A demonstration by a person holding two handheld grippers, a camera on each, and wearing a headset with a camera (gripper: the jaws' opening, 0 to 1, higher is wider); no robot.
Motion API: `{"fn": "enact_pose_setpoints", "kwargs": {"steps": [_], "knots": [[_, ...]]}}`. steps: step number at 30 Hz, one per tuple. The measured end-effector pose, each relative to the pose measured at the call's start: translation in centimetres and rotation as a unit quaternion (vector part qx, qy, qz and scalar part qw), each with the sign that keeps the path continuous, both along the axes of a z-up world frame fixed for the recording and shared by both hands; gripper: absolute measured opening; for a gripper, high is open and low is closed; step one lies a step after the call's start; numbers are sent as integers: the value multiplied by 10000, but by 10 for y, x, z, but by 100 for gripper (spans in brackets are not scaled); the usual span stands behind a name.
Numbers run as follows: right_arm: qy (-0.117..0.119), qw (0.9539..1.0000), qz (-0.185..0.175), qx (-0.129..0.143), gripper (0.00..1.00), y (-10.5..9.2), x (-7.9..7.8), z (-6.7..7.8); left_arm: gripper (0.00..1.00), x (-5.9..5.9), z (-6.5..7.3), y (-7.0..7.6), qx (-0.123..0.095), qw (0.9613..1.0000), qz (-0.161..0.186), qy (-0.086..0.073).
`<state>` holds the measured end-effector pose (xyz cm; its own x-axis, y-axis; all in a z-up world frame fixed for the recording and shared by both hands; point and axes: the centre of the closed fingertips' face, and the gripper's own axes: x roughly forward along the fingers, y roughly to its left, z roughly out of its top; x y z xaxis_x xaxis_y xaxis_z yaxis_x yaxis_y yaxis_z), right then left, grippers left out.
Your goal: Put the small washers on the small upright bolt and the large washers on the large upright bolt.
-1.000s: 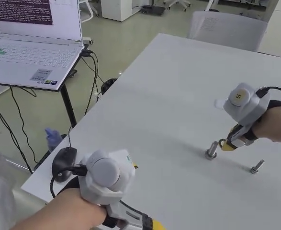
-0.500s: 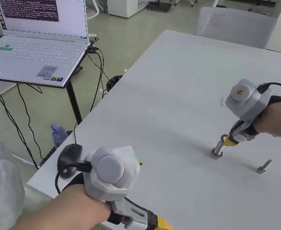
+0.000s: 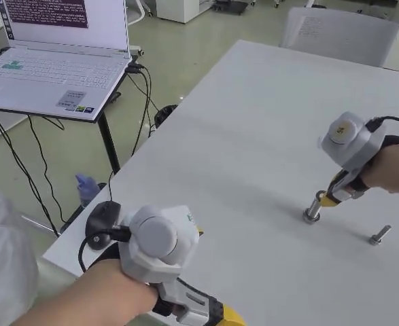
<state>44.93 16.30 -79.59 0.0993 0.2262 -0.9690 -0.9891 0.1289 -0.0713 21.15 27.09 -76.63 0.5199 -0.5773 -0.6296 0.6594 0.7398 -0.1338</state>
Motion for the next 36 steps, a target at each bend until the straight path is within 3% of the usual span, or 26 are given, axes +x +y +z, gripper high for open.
{"fn": "enact_pose_setpoints", "kwargs": {"steps": [11, 36], "knots": [[-13, 10000, 26, 56, 22, 4, -1, -1, 96, -1, 1, 2, 12, 10000, 31, -16], [96, 9998, 80, -171, 22, 6, -3, -22, 92, -8, -2, 7, -11, 10000, 48, 78]]}}
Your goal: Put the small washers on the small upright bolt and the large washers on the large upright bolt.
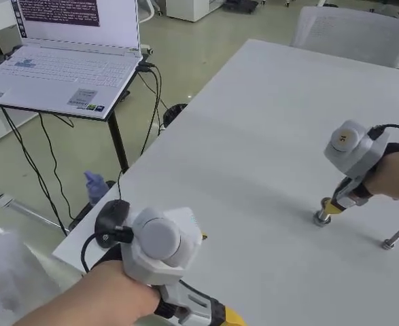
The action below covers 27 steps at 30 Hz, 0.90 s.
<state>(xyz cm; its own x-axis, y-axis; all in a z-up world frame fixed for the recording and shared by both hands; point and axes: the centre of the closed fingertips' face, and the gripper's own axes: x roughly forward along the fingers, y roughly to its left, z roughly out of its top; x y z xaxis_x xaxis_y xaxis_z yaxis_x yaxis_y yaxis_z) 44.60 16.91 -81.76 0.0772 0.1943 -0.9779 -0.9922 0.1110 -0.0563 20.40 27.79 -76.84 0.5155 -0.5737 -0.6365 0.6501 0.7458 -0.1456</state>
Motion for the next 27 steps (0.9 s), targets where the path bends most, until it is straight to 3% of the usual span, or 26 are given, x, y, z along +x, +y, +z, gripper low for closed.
{"fn": "enact_pose_setpoints", "kwargs": {"steps": [4, 7, 27], "knots": [[13, 10000, -1, -30, 22, 0, 0, -5, 92, 0, 0, -1, 16, 10000, -17, -9], [28, 10000, 3, -65, 22, 0, -1, -9, 92, 1, 2, -2, -106, 9999, 40, -3], [72, 9999, -44, -146, 22, 0, -5, -31, 91, -4, -1, 3, -15, 10000, 33, 64]]}}
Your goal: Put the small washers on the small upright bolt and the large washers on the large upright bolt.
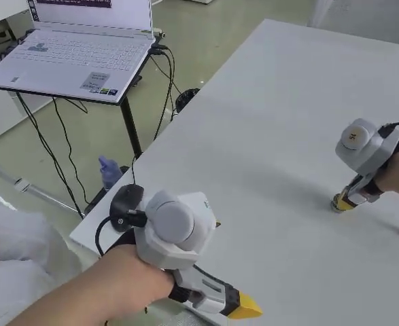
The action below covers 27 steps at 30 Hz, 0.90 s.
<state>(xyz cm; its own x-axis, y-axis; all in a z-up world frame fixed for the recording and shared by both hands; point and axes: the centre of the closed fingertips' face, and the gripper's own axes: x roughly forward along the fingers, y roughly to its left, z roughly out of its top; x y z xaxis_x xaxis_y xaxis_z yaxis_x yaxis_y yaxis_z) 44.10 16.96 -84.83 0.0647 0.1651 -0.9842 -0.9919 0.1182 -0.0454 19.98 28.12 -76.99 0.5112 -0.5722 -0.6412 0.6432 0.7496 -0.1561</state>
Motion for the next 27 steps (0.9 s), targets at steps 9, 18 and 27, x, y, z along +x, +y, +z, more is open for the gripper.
{"fn": "enact_pose_setpoints", "kwargs": {"steps": [9, 18, 27], "knots": [[-12, 10000, -3, -9, 22, 0, -1, -2, 89, -1, -1, 1, 14, 10000, -1, 29], [52, 9999, -92, 12, 23, -1, 0, -3, 89, -1, 0, -1, 21, 10000, -57, 42], [51, 10000, 13, 14, 27, -3, -1, -4, 89, -1, 4, 0, 8, 10000, -46, 20]]}}
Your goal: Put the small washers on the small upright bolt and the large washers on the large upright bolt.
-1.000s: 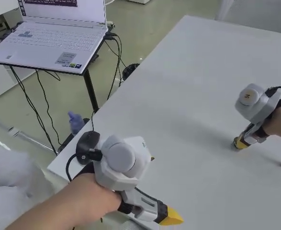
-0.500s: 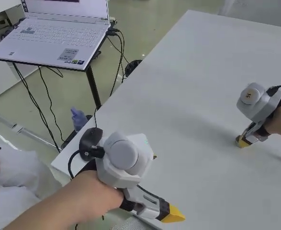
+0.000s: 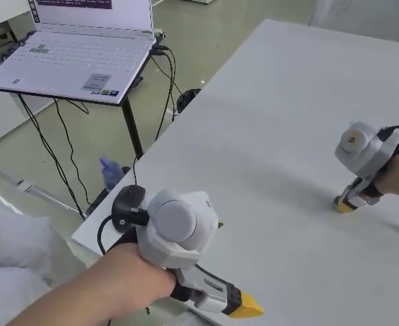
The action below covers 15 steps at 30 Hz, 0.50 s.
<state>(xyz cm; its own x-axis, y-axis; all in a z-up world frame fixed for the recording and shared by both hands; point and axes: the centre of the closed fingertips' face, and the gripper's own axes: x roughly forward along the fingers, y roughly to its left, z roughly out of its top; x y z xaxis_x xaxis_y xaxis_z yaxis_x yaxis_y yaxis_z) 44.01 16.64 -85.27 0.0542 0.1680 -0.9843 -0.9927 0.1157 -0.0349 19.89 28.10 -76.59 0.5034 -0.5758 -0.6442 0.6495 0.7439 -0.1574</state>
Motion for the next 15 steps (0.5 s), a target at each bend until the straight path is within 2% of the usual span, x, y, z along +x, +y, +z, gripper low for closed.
{"fn": "enact_pose_setpoints", "kwargs": {"steps": [4, 8, 15], "knots": [[-76, 9999, 48, 105, 37, 2, 1, 3, 89, -1, 3, 0, 3, 10000, 0, -20], [-117, 9997, 14, 203, 37, 3, 2, 10, 89, -1, 4, -2, 25, 10000, -35, -36], [-356, 9977, 31, 571, 40, 7, 1, 38, 89, 3, 9, -3, 12, 9999, -36, -104]]}}
